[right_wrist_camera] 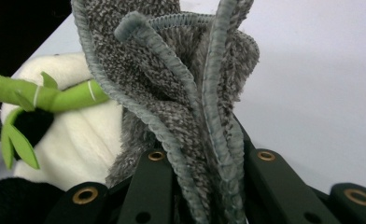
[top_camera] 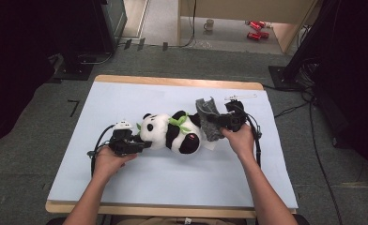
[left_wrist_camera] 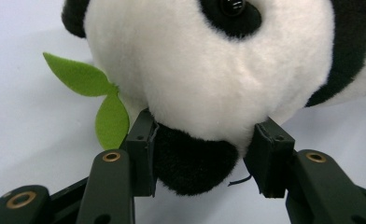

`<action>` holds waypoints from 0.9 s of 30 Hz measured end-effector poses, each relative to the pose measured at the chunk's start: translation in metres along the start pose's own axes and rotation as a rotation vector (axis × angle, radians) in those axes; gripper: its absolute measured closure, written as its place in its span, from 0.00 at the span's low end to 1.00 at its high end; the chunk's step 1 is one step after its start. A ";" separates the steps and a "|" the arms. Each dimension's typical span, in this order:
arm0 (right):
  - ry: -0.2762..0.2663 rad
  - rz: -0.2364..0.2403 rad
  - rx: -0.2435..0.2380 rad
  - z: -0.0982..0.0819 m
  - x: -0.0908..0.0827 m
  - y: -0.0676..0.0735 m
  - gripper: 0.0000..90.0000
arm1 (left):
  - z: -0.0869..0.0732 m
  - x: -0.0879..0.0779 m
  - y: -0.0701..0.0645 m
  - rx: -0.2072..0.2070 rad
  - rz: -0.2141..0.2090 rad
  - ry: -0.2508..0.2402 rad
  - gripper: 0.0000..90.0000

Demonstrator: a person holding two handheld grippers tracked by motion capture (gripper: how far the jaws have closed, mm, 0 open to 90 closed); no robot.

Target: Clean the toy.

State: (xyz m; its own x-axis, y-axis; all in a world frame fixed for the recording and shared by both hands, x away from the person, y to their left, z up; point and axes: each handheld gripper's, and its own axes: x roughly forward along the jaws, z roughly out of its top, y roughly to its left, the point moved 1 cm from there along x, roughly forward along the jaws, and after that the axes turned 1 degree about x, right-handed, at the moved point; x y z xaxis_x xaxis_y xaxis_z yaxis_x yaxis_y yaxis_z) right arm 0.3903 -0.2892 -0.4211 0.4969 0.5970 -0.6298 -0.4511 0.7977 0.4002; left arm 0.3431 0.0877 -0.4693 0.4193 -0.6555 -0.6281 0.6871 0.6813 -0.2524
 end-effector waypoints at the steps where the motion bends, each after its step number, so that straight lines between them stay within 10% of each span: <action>1: 0.000 0.000 0.000 0.000 0.000 0.000 0.87 | 0.000 0.000 0.000 0.000 0.000 0.000 0.57; 13: 0.016 -0.048 0.058 -0.010 -0.011 -0.019 0.87 | 0.002 0.001 0.005 0.011 -0.022 0.005 0.56; 27: -0.058 0.017 0.019 0.013 -0.030 0.001 0.87 | 0.000 0.001 0.002 -0.001 -0.011 -0.006 0.56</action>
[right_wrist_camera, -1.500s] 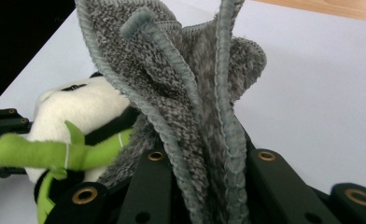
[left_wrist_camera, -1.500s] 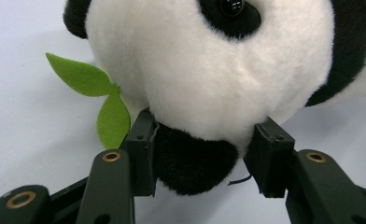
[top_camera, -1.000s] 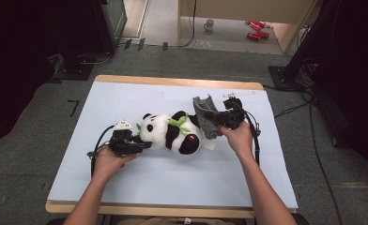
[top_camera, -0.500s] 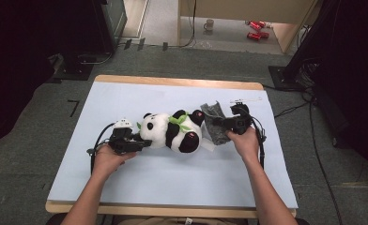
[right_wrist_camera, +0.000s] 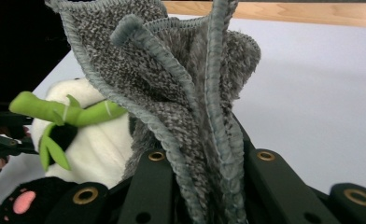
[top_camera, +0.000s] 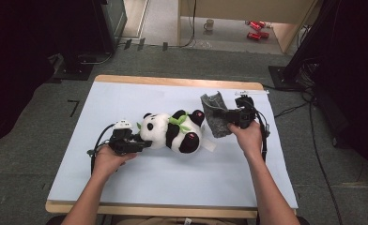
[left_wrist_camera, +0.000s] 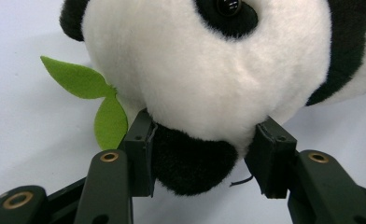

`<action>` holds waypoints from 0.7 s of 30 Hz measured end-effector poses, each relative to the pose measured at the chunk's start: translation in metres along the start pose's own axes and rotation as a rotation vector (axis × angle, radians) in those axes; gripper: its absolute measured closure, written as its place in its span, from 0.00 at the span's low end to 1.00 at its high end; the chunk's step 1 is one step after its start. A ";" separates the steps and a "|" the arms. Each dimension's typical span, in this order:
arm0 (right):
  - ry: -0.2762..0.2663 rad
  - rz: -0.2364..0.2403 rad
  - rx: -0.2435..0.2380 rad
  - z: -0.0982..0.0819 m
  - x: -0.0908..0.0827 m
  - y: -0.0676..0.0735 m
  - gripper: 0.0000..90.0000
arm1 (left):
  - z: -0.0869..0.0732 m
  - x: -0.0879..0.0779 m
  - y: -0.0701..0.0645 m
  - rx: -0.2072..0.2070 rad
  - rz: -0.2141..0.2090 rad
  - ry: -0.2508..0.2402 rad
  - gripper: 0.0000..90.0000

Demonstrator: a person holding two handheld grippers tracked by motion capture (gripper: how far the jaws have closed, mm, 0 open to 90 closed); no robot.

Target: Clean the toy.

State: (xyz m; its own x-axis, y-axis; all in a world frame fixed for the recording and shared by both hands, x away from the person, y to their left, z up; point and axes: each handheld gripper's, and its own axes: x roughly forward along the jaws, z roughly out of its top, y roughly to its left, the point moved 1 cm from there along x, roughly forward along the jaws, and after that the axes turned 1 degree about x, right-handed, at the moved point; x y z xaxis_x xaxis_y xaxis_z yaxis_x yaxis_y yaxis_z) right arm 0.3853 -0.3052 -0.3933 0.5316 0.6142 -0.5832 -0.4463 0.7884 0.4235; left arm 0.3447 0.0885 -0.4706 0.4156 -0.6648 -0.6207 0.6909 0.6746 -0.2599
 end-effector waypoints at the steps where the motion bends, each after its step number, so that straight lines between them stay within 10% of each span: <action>1: -0.001 0.006 -0.003 0.002 0.001 0.002 0.87 | 0.000 0.000 -0.001 0.000 0.003 -0.001 0.56; 21: 0.077 -0.009 -0.038 0.009 0.033 0.022 0.86 | -0.007 -0.001 -0.006 0.016 0.031 -0.014 0.54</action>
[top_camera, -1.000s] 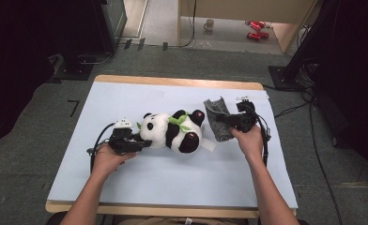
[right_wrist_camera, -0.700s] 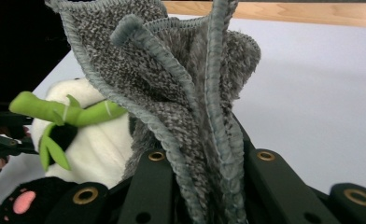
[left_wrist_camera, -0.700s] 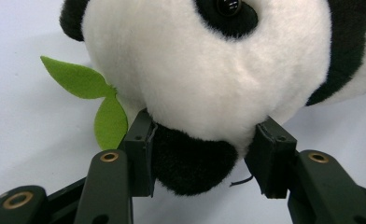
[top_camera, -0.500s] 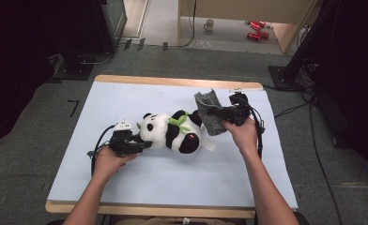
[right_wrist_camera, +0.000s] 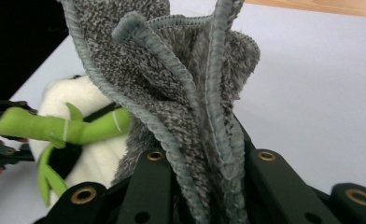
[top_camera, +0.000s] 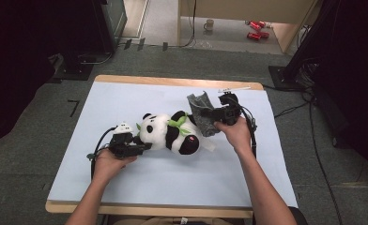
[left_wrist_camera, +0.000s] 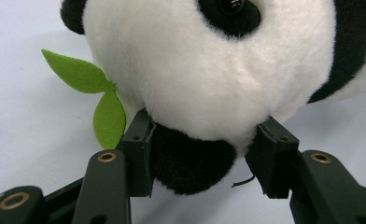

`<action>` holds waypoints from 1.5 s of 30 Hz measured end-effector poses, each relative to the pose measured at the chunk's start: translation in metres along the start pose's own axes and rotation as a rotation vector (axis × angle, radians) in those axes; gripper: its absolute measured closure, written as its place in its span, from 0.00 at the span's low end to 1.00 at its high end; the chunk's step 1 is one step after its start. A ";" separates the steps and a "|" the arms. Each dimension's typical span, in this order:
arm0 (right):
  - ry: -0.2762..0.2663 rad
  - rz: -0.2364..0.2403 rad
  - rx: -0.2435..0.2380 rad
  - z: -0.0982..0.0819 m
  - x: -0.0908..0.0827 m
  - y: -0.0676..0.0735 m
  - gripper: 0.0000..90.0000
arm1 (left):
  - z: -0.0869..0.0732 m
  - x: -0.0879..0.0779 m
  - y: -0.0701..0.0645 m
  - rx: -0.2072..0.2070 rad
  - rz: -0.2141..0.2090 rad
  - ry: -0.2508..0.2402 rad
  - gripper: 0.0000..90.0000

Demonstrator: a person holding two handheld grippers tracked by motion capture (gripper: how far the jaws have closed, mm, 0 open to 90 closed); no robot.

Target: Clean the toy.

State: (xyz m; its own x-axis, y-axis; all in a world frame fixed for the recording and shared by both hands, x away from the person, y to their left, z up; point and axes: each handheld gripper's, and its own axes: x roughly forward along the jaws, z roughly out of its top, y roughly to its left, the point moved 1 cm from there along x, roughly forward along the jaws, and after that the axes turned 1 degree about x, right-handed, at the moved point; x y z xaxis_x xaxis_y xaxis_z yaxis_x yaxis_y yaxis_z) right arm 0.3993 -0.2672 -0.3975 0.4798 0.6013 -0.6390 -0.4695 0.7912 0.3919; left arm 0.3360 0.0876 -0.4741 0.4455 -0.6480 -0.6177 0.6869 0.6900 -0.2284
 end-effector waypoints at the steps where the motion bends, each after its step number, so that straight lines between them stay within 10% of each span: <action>1: -0.001 -0.003 0.001 -0.002 0.001 -0.002 0.86 | 0.000 0.000 0.000 -0.003 -0.002 0.001 0.54; 25: 0.013 -0.058 0.059 -0.030 -0.017 -0.033 0.86 | 0.009 0.002 0.007 -0.027 -0.034 0.038 0.54; 33: -0.063 -0.014 0.008 -0.016 -0.039 -0.011 0.86 | 0.009 0.002 0.006 -0.026 -0.030 0.037 0.54; 45: -0.033 0.080 -0.121 -0.011 -0.011 0.036 0.85 | 0.007 0.002 0.004 -0.025 -0.018 0.025 0.54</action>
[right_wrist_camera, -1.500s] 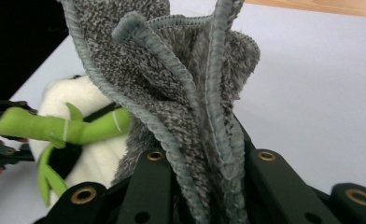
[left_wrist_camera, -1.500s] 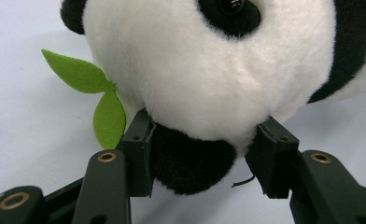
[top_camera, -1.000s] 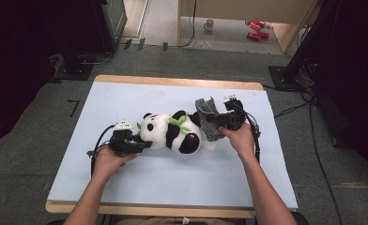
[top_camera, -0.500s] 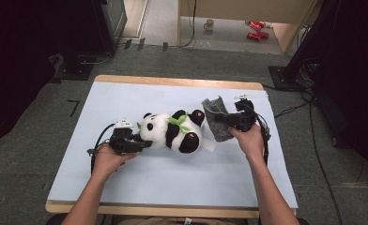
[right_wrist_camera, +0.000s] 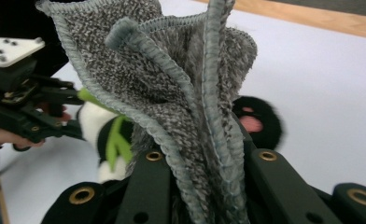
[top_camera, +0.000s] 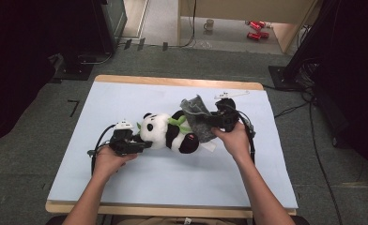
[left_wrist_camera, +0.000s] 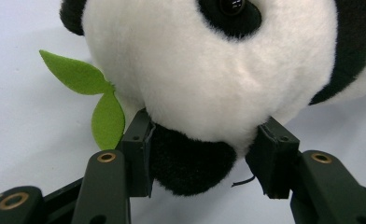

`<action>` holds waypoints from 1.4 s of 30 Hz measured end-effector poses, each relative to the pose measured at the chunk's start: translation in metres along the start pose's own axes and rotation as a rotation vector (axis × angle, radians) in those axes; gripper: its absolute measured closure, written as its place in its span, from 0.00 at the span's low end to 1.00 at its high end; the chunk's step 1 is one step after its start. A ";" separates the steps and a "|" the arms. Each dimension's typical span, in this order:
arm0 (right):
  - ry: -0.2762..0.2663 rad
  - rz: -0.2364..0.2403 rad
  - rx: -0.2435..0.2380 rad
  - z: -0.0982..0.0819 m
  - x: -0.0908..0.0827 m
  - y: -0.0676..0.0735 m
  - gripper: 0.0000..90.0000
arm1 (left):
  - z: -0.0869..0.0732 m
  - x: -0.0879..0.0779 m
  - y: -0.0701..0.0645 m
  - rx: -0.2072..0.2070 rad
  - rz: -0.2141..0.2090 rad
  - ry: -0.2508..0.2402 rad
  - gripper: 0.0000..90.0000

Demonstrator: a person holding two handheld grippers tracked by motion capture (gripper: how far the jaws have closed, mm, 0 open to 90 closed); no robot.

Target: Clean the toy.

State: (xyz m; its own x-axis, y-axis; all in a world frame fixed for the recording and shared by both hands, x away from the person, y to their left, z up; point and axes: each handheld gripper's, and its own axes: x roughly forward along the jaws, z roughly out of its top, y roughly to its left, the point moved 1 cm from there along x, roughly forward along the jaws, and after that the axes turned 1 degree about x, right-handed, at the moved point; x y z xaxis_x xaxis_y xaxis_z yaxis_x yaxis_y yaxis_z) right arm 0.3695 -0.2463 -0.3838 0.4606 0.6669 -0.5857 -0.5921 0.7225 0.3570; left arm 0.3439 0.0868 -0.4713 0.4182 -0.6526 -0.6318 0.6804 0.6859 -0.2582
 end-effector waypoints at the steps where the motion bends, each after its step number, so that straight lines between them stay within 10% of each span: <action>1: 0.008 0.005 -0.011 -0.001 0.004 0.003 0.85 | 0.000 0.000 0.000 0.002 0.001 0.002 0.54; 8: 0.069 0.029 -0.028 -0.014 0.030 0.008 0.85 | -0.002 0.000 -0.001 0.011 0.009 0.019 0.53; 42: 0.085 -0.019 0.062 -0.051 0.014 -0.037 0.87 | 0.013 0.004 0.008 -0.058 -0.043 0.053 0.54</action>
State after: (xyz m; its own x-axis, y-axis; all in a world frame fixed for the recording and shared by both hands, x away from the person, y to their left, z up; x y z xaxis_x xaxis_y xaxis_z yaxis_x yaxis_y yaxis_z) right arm 0.3643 -0.2732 -0.4418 0.4117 0.6369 -0.6518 -0.5406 0.7465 0.3880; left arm 0.3592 0.0852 -0.4662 0.3560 -0.6648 -0.6567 0.6601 0.6763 -0.3268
